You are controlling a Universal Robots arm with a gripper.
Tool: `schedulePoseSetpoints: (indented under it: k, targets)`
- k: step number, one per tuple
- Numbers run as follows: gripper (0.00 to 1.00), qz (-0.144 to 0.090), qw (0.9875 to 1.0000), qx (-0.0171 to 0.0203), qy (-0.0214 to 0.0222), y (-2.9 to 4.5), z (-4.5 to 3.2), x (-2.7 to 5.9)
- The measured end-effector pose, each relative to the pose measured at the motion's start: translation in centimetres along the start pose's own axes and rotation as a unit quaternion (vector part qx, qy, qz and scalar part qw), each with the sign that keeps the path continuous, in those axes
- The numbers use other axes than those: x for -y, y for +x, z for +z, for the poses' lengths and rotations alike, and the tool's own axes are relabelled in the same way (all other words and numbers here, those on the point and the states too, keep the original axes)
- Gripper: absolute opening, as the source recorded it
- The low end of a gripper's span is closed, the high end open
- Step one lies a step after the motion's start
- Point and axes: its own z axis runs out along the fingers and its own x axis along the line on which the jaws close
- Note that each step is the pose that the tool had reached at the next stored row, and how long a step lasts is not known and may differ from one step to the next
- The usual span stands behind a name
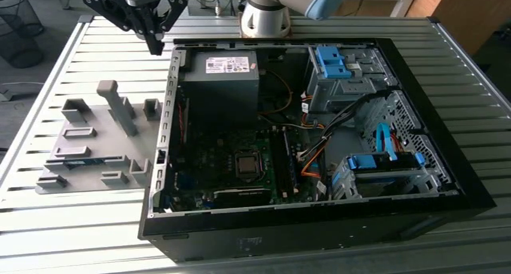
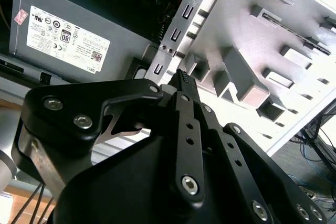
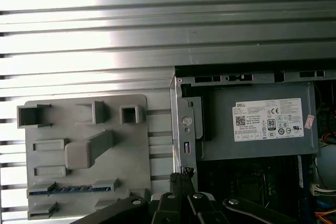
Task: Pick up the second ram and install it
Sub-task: 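Reach for the second ram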
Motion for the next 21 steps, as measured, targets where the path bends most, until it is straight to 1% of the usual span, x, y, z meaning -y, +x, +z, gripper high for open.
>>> schedulePoseSetpoints:
  k: [9, 21]
  targets:
    - [0.11, 0.0, 1.0, 0.0, 0.0, 0.76, -0.02, 0.06]
    - [0.11, 0.0, 1.0, 0.0, 0.0, 2.17, -0.05, 0.16]
